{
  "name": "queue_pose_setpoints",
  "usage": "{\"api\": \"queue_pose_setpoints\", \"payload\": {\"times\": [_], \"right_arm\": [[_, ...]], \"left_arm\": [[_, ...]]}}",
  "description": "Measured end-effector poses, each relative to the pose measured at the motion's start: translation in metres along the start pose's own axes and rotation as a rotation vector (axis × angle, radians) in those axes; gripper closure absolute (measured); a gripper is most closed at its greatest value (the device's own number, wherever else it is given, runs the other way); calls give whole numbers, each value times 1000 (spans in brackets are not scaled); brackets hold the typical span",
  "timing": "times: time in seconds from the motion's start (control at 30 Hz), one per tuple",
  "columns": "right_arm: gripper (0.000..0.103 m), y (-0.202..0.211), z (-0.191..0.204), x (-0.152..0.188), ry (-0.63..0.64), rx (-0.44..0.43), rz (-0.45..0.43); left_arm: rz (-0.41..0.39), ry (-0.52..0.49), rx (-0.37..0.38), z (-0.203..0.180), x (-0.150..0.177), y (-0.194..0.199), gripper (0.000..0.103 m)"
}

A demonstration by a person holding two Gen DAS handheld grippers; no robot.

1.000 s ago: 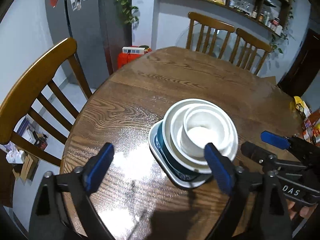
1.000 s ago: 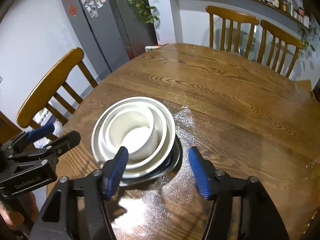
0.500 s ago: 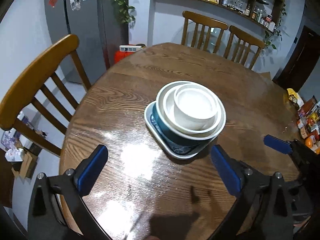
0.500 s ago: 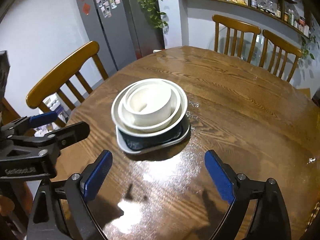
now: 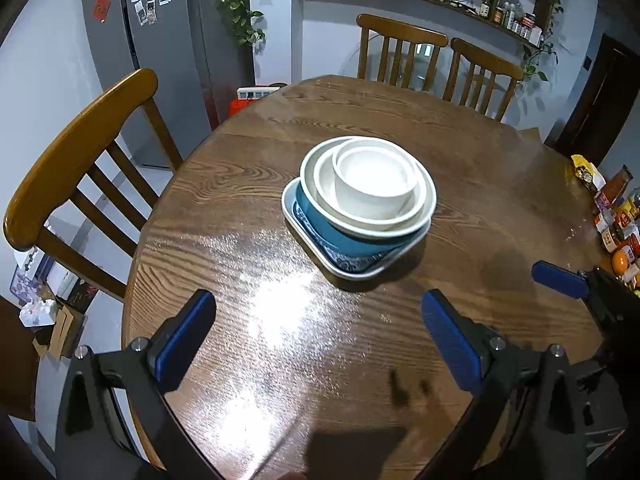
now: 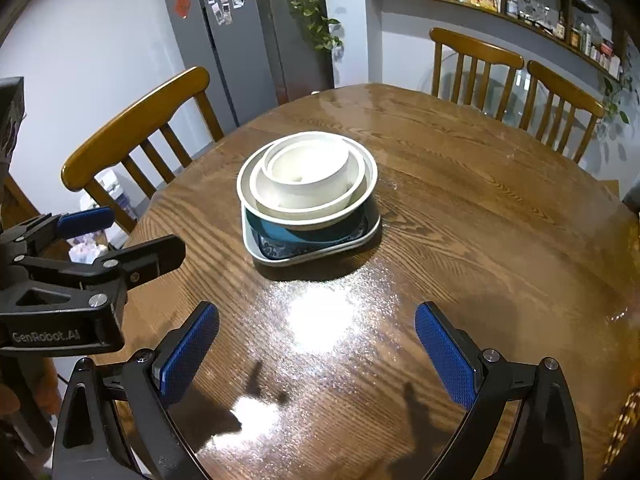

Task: Organize plates and bowls

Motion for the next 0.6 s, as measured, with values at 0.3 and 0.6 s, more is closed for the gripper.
{"api": "queue_pose_setpoints", "payload": {"times": [0.3,0.6], "right_arm": [[5,-1,2,22,46,14,25],[5,2,-3,29,43,19,25]], "left_arm": [[33,-16,7,-11,21,-2,1],[29,-44,-6,-17,25,2,1]]}}
Point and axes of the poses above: each gripper's, at about its wrist camera, not at the fingertips, and y roughly against the way its jaws point, z to its left, x to its underside, the point moved 6 cm from there along -y, roughly the way its jaws point, and after that the axes turned 10 degrees about -y, right-handed, at the moved point
